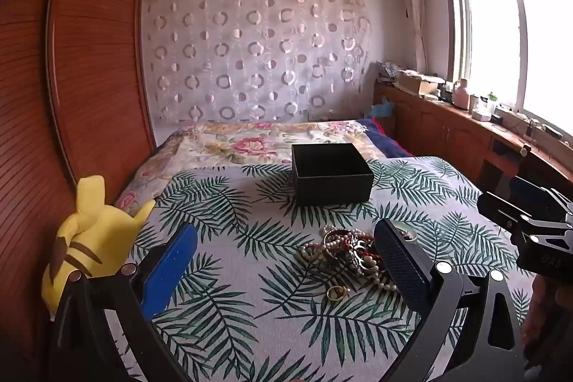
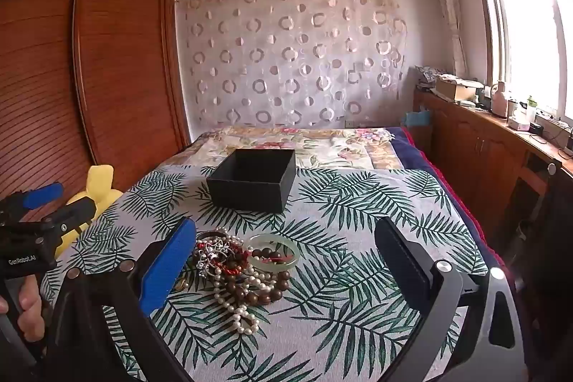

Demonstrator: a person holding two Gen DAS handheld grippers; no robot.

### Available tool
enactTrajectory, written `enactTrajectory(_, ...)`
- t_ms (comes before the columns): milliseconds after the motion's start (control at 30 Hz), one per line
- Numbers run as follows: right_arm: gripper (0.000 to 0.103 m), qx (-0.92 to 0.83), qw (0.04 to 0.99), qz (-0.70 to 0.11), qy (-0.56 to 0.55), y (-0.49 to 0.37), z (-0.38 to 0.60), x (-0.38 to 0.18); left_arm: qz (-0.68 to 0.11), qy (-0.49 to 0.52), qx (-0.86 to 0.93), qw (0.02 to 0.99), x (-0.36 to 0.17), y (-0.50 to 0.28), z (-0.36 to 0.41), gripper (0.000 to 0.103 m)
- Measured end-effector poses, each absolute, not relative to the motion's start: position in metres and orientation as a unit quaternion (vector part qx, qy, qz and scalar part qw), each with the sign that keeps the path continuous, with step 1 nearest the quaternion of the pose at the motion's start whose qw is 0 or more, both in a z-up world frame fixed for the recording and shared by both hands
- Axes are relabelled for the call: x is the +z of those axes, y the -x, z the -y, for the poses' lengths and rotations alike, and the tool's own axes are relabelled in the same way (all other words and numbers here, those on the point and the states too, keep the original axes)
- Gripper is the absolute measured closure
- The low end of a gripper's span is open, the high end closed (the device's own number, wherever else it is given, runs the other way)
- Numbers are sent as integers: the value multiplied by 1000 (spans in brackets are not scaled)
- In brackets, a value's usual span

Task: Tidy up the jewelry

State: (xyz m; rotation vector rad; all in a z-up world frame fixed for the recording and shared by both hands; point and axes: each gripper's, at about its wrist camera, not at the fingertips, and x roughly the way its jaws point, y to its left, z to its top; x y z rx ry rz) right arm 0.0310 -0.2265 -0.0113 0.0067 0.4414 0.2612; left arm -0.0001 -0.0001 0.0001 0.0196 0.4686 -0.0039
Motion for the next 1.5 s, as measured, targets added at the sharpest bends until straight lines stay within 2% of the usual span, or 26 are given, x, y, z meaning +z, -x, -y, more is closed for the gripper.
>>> enactTrajectory(1500,2,131,967,-217,-6,-32,227,-13,-224,-7,-2,975,7,3,2,8)
